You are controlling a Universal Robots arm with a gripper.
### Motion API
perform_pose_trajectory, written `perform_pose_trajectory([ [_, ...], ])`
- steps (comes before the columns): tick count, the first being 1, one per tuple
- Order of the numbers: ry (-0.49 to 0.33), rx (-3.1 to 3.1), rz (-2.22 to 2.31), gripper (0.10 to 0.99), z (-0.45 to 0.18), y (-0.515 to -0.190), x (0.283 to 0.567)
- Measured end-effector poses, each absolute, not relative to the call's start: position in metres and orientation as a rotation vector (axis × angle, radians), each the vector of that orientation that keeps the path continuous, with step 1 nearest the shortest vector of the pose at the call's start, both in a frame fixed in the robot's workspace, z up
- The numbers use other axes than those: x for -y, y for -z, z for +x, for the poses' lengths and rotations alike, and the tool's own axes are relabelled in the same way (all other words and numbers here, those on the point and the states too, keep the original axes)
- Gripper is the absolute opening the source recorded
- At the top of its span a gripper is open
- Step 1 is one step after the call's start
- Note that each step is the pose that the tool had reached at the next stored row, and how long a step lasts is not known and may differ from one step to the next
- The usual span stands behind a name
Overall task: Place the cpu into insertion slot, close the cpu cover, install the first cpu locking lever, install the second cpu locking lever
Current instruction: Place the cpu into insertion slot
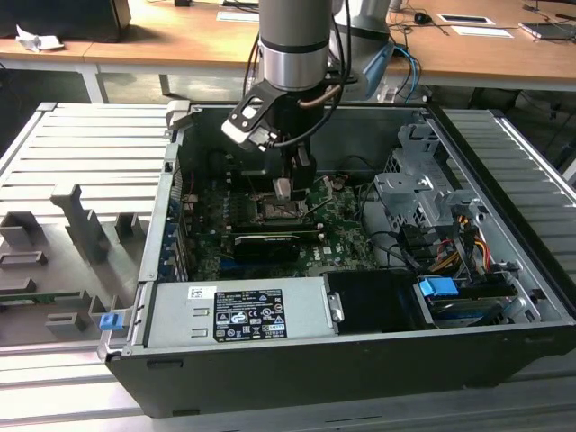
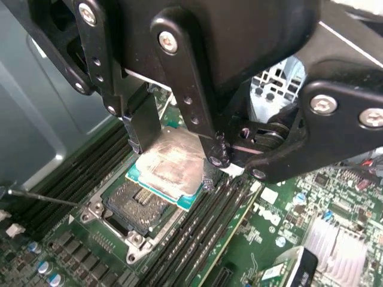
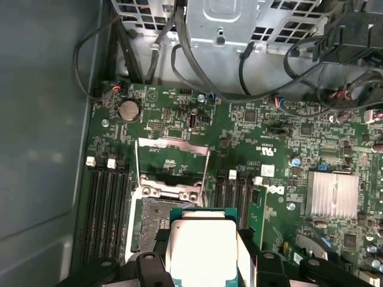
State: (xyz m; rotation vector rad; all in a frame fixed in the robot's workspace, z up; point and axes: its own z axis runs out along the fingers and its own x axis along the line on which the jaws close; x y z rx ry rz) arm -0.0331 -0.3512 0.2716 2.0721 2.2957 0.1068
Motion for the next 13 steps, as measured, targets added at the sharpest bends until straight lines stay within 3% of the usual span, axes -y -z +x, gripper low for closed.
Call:
perform_pose_trajectory([
  [13,-0.105,-2.234,2.136,0.525,-0.034,-0.258,0.341],
])
